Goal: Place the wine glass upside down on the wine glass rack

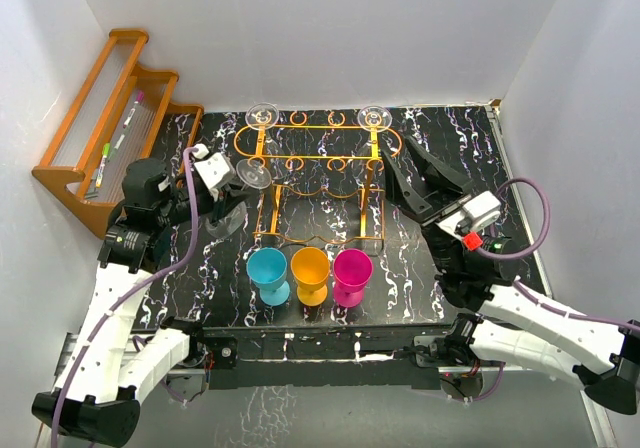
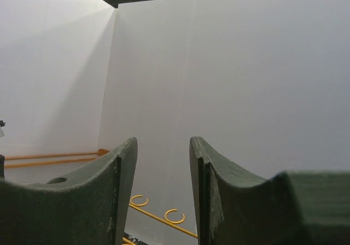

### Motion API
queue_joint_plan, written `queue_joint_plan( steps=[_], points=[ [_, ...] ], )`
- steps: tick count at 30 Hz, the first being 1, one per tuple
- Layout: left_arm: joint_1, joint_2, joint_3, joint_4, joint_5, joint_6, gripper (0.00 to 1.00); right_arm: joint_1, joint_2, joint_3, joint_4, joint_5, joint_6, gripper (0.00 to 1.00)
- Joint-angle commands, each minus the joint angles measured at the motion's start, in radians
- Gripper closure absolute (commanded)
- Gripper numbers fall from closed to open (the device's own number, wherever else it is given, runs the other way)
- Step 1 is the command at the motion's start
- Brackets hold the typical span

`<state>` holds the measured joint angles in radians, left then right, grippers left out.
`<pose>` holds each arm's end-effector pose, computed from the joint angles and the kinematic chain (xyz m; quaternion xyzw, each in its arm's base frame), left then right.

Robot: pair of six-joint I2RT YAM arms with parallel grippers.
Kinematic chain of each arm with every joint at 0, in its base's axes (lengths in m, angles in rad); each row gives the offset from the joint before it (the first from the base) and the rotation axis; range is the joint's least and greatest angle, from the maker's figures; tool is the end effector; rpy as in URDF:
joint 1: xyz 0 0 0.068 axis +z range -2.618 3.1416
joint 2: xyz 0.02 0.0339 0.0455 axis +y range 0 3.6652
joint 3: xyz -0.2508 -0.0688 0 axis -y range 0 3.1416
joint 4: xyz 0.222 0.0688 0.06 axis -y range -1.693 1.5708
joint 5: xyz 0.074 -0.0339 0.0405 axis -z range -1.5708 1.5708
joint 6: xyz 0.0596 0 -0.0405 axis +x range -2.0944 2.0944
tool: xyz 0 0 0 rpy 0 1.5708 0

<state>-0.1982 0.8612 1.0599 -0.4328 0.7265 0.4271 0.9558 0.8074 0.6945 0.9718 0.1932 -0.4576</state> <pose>0.1664 -0.0738 0.3789 0.4352 0.6303 -0.2109 0.6073 0.1019 0.1245 0.4296 -0.1565 0.3225 0.1974 0.9124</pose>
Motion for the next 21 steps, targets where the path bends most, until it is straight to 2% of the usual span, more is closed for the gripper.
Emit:
queue_joint_plan(
  steps=[1, 7, 21],
  points=[
    [0.005, -0.011, -0.003, 0.17, 0.03, -0.037, 1.0, 0.006, -0.034, -0.024, 0.021, 0.033, 0.019, 0.55],
    [0.005, 0.006, -0.019, 0.266, 0.018, -0.092, 1.0, 0.006, -0.036, -0.054, 0.048, 0.068, 0.006, 0.55],
    [0.006, 0.055, -0.062, 0.363, 0.0, -0.164, 1.0, 0.006, -0.021, -0.09, 0.105, 0.104, -0.048, 0.55]
  ],
)
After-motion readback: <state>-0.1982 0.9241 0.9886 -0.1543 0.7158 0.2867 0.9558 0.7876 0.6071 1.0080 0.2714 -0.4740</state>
